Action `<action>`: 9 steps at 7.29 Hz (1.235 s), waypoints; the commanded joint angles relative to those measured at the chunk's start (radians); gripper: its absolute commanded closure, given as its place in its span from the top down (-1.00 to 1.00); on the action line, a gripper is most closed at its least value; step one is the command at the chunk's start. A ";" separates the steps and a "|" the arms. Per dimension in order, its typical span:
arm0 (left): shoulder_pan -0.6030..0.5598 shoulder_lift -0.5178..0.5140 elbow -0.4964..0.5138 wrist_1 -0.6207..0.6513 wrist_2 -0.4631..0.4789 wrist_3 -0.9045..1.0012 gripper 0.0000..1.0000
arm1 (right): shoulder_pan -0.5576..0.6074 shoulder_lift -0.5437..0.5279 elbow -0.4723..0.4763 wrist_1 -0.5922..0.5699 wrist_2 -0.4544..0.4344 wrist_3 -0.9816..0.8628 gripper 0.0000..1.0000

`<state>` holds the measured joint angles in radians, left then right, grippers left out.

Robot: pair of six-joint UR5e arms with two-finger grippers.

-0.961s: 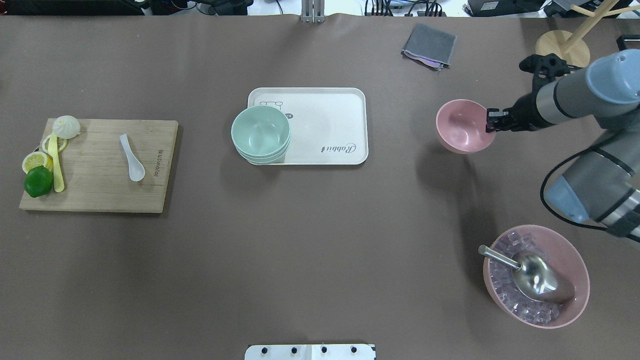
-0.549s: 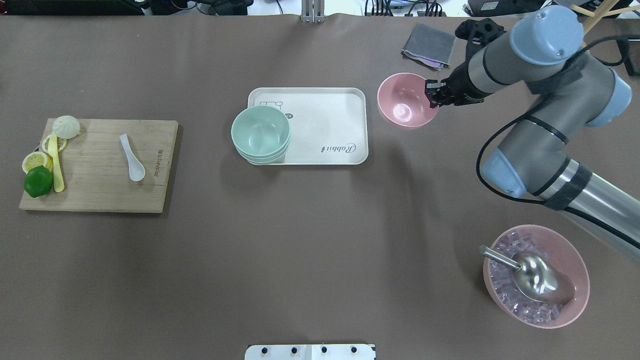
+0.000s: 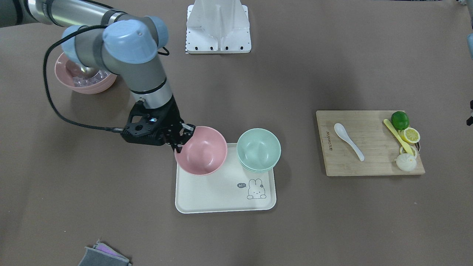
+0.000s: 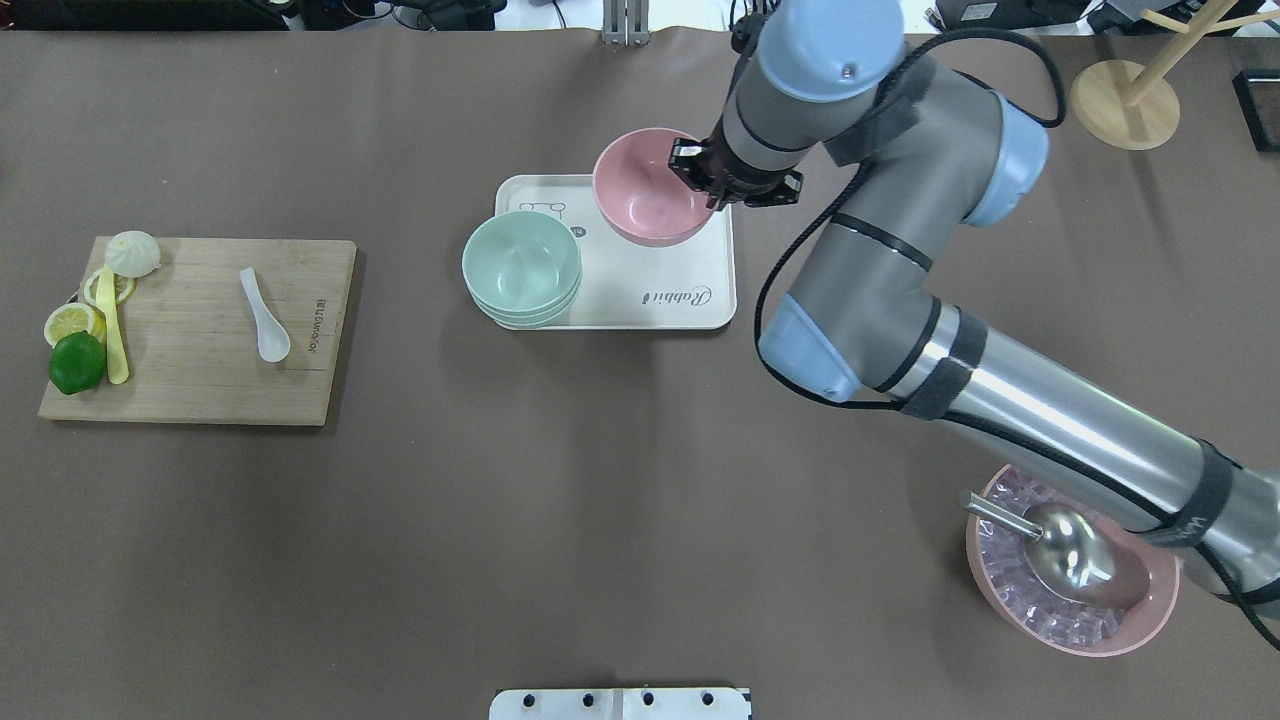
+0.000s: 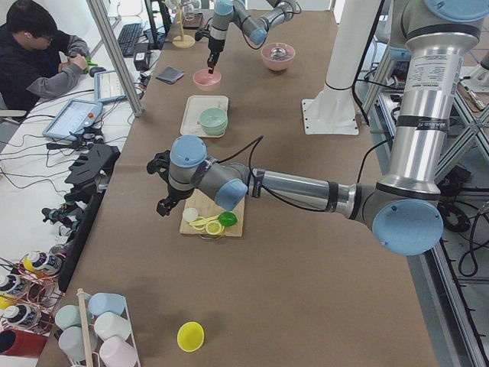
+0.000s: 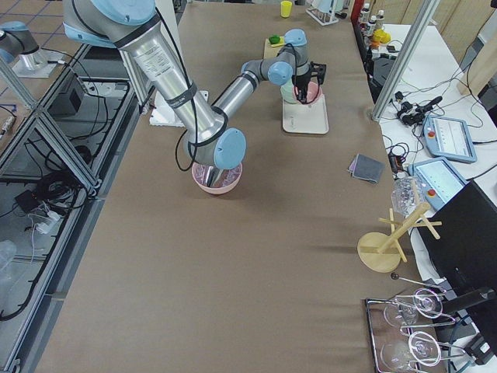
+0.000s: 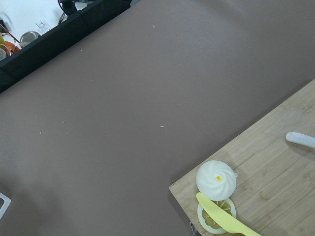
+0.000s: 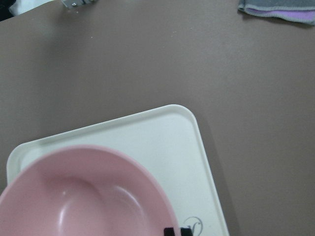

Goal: Stack pink bowl on green and place spoon
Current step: 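Carry the pink bowl with the right gripper over the pale green bowl, then lower the pink bowl into the green bowl and open the right gripper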

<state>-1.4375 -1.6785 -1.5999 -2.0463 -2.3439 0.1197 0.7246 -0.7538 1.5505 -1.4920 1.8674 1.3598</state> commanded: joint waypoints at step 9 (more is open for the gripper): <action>0.000 0.003 0.003 0.000 0.002 0.000 0.98 | -0.154 0.231 -0.293 0.004 -0.128 0.116 -1.00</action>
<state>-1.4373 -1.6751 -1.5973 -2.0463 -2.3424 0.1197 0.5787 -0.5217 1.2640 -1.4921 1.7568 1.4776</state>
